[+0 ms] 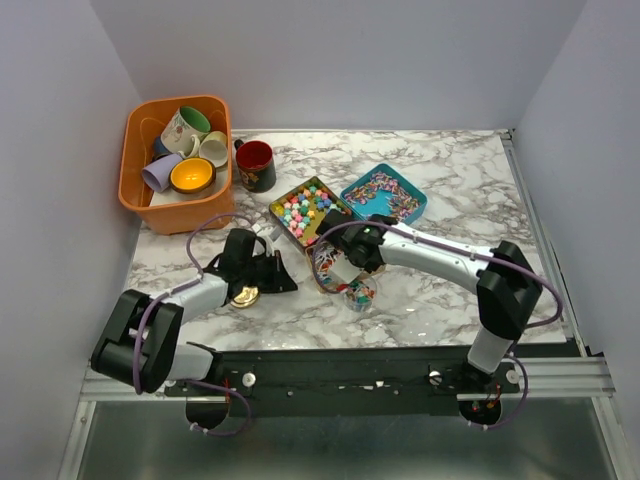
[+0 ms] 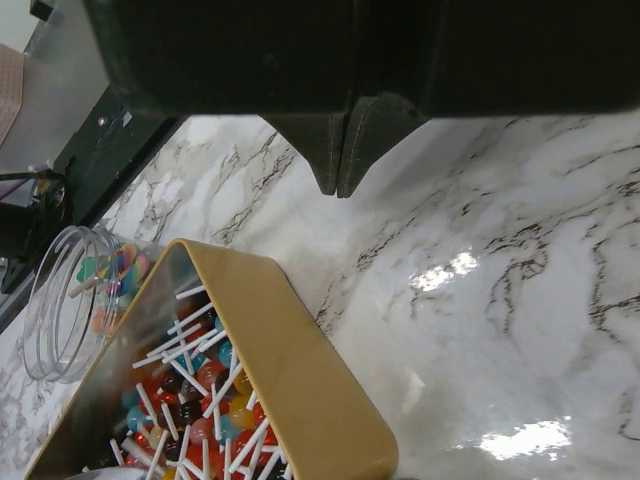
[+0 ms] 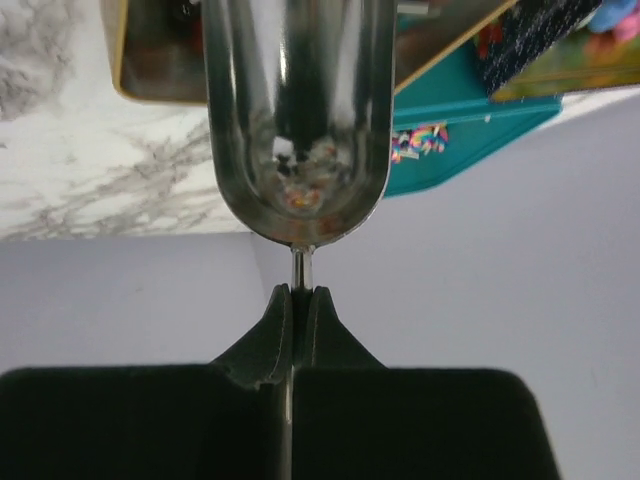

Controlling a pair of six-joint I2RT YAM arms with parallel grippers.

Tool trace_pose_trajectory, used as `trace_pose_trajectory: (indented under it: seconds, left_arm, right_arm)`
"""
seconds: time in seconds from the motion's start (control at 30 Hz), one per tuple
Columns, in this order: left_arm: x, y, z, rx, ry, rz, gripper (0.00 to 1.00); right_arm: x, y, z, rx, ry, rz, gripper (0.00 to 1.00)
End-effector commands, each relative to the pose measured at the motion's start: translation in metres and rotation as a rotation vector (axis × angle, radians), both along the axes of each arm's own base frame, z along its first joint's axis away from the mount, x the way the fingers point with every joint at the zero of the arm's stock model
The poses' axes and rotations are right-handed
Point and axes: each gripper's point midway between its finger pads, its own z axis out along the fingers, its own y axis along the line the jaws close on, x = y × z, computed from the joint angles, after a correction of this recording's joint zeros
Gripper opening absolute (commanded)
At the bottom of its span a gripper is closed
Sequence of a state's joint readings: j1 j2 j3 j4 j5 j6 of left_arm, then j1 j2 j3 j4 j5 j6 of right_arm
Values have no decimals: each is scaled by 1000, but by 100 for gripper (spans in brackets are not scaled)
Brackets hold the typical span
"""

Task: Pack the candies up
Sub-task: Scoop the fake candies from the storage box.

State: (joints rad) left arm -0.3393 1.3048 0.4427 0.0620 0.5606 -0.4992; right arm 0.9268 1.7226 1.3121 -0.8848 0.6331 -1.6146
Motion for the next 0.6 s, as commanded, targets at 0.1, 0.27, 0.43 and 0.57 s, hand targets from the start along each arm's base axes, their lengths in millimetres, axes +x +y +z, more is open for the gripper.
trace_pose_trajectory:
  seconds: [0.1, 0.27, 0.43, 0.57]
  left_arm:
    - [-4, -25, -6, -56, 11, -98, 0]
    - [3, -32, -11, -72, 25, -108, 0]
    - [10, -38, -11, -102, 25, -111, 0]
    - [12, -43, -14, -119, 45, -118, 0]
  right_arm:
    - [-31, 20, -36, 66, 226, -163, 1]
    - [-42, 23, -58, 94, 290, -199, 1]
    - [-57, 25, -78, 143, 369, -225, 1]
    - [-64, 39, -94, 196, 426, -255, 1]
